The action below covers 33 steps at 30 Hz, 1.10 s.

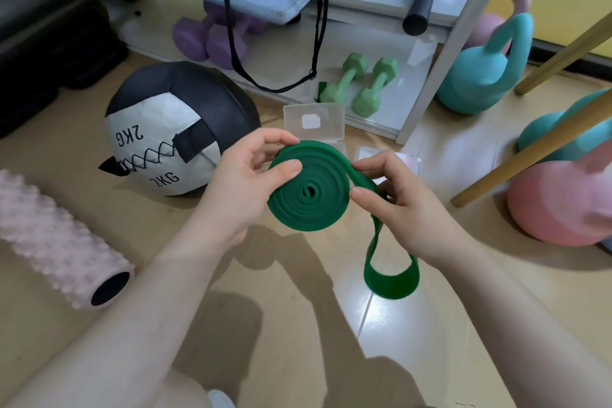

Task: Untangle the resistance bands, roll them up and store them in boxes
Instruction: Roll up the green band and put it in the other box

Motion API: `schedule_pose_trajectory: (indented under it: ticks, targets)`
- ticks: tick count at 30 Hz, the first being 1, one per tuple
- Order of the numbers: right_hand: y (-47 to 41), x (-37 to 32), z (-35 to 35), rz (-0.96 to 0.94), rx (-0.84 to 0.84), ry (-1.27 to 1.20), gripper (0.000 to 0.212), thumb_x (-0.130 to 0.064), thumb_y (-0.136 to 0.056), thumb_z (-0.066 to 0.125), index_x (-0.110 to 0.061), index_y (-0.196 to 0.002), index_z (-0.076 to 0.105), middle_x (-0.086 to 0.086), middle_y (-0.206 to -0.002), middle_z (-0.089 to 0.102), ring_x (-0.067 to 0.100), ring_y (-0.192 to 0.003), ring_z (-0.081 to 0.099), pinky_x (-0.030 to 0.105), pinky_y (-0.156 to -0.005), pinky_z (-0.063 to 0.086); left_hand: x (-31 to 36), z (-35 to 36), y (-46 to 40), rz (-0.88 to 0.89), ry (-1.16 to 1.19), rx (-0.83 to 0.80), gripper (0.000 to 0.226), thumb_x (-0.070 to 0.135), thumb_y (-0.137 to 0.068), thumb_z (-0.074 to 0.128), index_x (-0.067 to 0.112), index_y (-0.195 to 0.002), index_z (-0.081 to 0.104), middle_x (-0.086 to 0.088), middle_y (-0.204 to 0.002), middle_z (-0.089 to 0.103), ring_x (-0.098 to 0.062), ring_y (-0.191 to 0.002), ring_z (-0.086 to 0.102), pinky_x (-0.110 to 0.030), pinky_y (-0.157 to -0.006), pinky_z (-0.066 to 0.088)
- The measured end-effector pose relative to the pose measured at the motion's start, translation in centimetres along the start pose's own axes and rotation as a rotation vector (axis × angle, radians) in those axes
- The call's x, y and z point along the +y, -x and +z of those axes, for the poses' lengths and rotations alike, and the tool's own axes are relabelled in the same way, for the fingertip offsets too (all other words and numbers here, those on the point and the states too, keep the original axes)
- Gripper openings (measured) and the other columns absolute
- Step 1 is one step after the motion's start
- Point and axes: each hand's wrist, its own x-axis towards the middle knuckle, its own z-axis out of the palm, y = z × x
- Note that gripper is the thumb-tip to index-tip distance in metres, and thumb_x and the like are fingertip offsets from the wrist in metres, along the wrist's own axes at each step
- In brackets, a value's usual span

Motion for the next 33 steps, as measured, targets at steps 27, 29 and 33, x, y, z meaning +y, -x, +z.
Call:
schedule_pose_trajectory:
  ticks: [27, 29, 33]
  targets:
    - [1.0, 0.1, -0.4, 0.102, -0.182, -0.076, 0.026, -0.014, -0.087, 0.061, -0.029, -0.104, 0.049, 0.008, -0.097, 0.067, 0.035, -0.09, 0.061, 0.045, -0.079, 0.054, -0.5, 0.5, 0.6, -0.237, -0.149, -0.456, 0.048, 0.021, -0.072, 0.075, 0.032, -0.114, 0.056, 0.005, -0.105, 0.065, -0.009, -0.088, 0.067, -0.025, -0.08, 0.054]
    - [1.0, 0.2, -0.4, 0.118, -0.198, -0.099, 0.023, -0.012, -0.087, 0.06, -0.026, -0.102, 0.049, 0.011, -0.096, 0.067, 0.035, -0.09, 0.062, 0.044, -0.079, 0.054, -0.4, 0.9, 1.1, -0.224, -0.157, -0.531, 0.055, 0.01, -0.08, 0.07, 0.036, -0.125, 0.052, 0.011, -0.114, 0.065, -0.005, -0.098, 0.065, -0.024, -0.086, 0.053]
    - [0.9, -0.1, -1.0, 0.149, -0.161, -0.195, 0.021, -0.016, -0.081, 0.063, -0.017, -0.095, 0.048, 0.014, -0.093, 0.062, 0.028, -0.082, 0.06, 0.042, -0.081, 0.052, -0.1, 1.6, 1.7, -0.176, -0.075, -0.498, 0.044, 0.002, -0.083, 0.063, 0.037, -0.11, 0.059, 0.018, -0.1, 0.069, 0.0, -0.093, 0.065, -0.015, -0.077, 0.052]
